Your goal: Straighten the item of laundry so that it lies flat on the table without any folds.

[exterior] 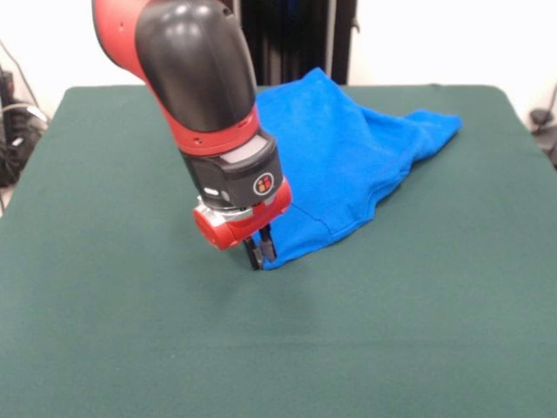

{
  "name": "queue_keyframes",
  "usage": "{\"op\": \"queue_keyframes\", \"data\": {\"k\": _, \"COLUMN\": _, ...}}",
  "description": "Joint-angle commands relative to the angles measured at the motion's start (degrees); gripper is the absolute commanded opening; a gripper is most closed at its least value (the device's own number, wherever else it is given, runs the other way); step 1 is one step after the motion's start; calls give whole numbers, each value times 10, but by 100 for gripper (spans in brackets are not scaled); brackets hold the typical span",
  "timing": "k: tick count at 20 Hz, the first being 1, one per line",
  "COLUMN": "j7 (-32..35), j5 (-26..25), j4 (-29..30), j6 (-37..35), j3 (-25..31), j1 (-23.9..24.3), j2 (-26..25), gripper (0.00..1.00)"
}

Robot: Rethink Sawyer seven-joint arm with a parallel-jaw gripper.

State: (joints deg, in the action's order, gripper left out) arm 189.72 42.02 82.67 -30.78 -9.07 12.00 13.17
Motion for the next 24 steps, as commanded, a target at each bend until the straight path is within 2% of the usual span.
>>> {"op": "queue_keyframes", "data": {"k": 1, "j7": 30, "j5": -5, "j4": -5, "j6": 250, "j3": 139, "j1": 19, "j2": -158, "gripper": 0}}
{"op": "queue_keyframes", "data": {"k": 4, "j7": 45, "j5": -5, "j4": -19, "j6": 245, "j3": 119, "j1": 6, "j2": -162, "gripper": 0}}
{"op": "queue_keyframes", "data": {"k": 8, "j7": 31, "j5": -28, "j4": -17, "j6": 236, "j3": 102, "j1": 7, "j2": -156, "gripper": 0}}
{"op": "queue_keyframes", "data": {"k": 16, "j7": -8, "j5": -78, "j4": 5, "j6": 237, "j3": 102, "j1": 30, "j2": -137, "gripper": 0}}
{"op": "queue_keyframes", "data": {"k": 24, "j7": -1, "j5": -112, "j4": 6, "j6": 236, "j3": 94, "j1": 40, "j2": -130, "gripper": 0}}
